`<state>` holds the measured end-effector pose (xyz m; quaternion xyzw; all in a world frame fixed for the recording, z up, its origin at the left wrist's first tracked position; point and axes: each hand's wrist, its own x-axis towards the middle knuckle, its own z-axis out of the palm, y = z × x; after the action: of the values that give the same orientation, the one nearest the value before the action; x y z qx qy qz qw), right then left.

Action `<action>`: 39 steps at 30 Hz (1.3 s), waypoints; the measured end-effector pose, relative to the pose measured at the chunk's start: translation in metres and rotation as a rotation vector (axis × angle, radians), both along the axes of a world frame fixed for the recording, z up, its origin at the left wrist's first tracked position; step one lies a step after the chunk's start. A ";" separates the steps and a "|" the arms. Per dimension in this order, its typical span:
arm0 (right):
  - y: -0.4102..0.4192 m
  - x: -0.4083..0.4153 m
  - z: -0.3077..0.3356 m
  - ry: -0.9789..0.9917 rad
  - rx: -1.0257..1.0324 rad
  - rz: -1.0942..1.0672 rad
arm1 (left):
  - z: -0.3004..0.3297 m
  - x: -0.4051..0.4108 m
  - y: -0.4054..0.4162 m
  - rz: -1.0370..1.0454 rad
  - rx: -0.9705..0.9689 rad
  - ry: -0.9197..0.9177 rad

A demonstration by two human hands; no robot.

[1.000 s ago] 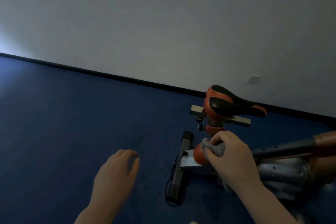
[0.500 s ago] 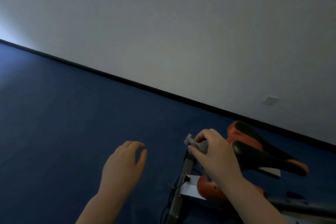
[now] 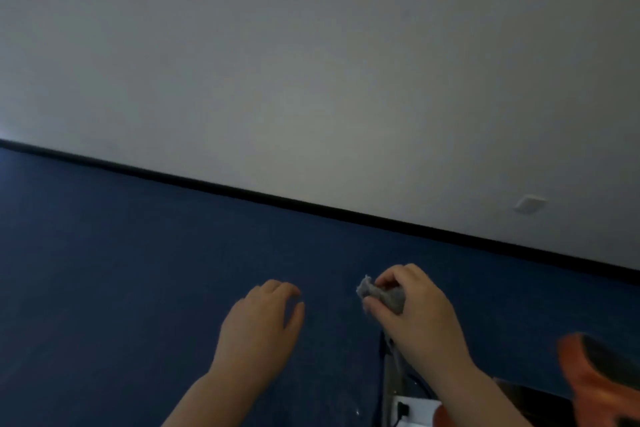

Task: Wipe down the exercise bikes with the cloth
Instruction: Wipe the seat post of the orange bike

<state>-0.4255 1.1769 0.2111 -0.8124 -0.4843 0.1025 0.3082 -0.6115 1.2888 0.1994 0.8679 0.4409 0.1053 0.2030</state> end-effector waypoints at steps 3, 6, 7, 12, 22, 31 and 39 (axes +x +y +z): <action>0.031 -0.001 0.004 0.000 0.023 -0.064 | 0.006 0.016 0.051 -0.066 -0.001 -0.027; 0.044 0.011 0.007 -0.002 0.005 -0.114 | 0.006 0.039 0.084 -0.095 -0.015 -0.071; 0.046 0.018 0.008 -0.004 -0.007 -0.147 | 0.004 0.046 0.093 -0.101 -0.020 -0.085; 0.064 0.079 0.000 -0.002 -0.037 -0.360 | -0.012 0.112 0.146 -0.230 -0.052 -0.029; 0.111 0.241 -0.006 -0.011 -0.030 -0.545 | -0.001 0.316 0.225 -0.416 -0.031 -0.082; 0.143 0.372 0.009 -0.027 -0.029 -0.795 | 0.004 0.479 0.285 -0.577 -0.014 -0.074; 0.158 0.451 0.011 -0.014 -0.014 -1.200 | 0.012 0.650 0.313 -0.924 -0.002 -0.091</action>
<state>0.0253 1.3348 0.2216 -0.9466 0.0576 -0.0914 0.3038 0.0380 1.6019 0.2112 0.9678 -0.0014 0.0413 0.2485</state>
